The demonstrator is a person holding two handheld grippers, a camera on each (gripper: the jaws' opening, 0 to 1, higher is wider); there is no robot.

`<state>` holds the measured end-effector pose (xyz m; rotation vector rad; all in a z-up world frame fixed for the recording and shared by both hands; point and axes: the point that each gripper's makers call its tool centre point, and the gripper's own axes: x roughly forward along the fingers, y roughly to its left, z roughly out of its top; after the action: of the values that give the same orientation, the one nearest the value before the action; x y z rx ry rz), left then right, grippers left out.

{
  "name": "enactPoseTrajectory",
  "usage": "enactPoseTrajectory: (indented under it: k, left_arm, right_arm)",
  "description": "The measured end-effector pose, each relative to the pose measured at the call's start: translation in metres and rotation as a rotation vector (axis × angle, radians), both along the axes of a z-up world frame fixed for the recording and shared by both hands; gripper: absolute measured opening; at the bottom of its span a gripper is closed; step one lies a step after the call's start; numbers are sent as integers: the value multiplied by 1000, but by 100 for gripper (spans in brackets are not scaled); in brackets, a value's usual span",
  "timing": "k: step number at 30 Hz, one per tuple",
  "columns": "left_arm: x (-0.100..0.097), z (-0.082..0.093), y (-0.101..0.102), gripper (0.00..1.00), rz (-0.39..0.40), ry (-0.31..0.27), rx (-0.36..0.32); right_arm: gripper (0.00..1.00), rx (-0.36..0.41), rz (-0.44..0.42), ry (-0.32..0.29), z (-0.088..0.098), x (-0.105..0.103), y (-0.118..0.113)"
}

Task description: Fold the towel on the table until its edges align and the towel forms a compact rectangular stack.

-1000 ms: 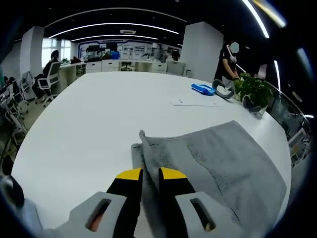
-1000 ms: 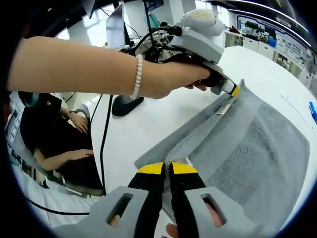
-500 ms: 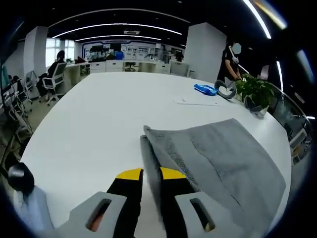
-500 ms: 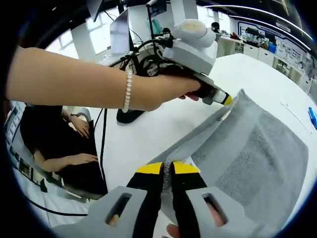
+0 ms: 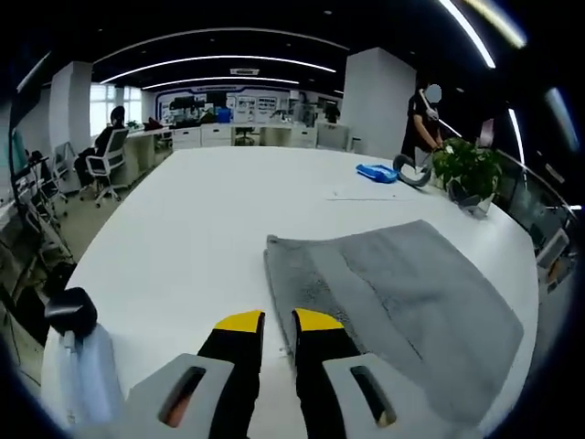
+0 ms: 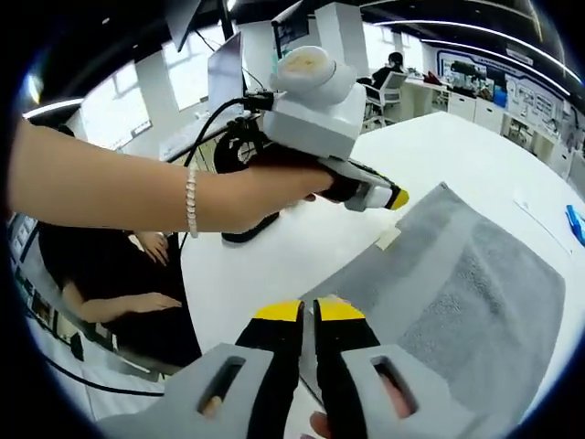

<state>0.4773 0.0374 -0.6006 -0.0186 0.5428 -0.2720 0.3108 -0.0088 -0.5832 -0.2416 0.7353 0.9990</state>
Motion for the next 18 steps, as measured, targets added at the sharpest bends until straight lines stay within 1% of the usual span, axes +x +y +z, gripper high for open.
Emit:
enactPoseTrajectory:
  k: [8,11,13,14,16,18]
  left_arm:
    - [-21,3,-8,12,-3,-16,2]
    - [-28,6,-10,11,-4,-31,14]
    - [-32,10,-14,11,-5,-44,-1]
    - [-34,11,-16,11,-3,-48,-7]
    - [-40,14,-22,11,-9,-54,-18]
    - [-49,15,-31,11,-23,-58,-13]
  right_arm:
    - [2,5,-61,-25,7,13,-29]
    - [1,-5,-109,-63,12,27,-55]
    - [1,-17,-134,-74,13,35,-73]
    - [1,-26,-155,-84,14,43,-86]
    - [0,-41,-174,-106,16,53,-106]
    - [0,-78,-193,-125,15,63,-127]
